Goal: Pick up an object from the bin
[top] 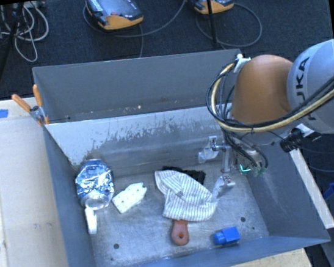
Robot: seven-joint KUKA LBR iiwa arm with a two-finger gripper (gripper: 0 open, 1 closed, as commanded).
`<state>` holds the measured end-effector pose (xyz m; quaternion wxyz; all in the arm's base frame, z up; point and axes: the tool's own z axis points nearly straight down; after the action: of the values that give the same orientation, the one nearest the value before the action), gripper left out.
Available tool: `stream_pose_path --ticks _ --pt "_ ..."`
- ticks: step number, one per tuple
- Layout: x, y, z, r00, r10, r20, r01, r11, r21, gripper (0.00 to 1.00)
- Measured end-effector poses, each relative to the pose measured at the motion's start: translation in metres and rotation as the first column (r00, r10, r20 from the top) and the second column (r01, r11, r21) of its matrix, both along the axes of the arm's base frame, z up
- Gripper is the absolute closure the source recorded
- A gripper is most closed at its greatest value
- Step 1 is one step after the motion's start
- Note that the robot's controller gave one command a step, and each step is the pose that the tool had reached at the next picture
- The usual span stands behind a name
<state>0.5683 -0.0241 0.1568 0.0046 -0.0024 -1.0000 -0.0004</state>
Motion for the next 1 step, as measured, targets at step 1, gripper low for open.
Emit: stream_pose_path --ticks 1 --pt "0.0018 0.0 0.0041 1.0 0.001 0.008 -0.001 1.0 0.0 0.0"
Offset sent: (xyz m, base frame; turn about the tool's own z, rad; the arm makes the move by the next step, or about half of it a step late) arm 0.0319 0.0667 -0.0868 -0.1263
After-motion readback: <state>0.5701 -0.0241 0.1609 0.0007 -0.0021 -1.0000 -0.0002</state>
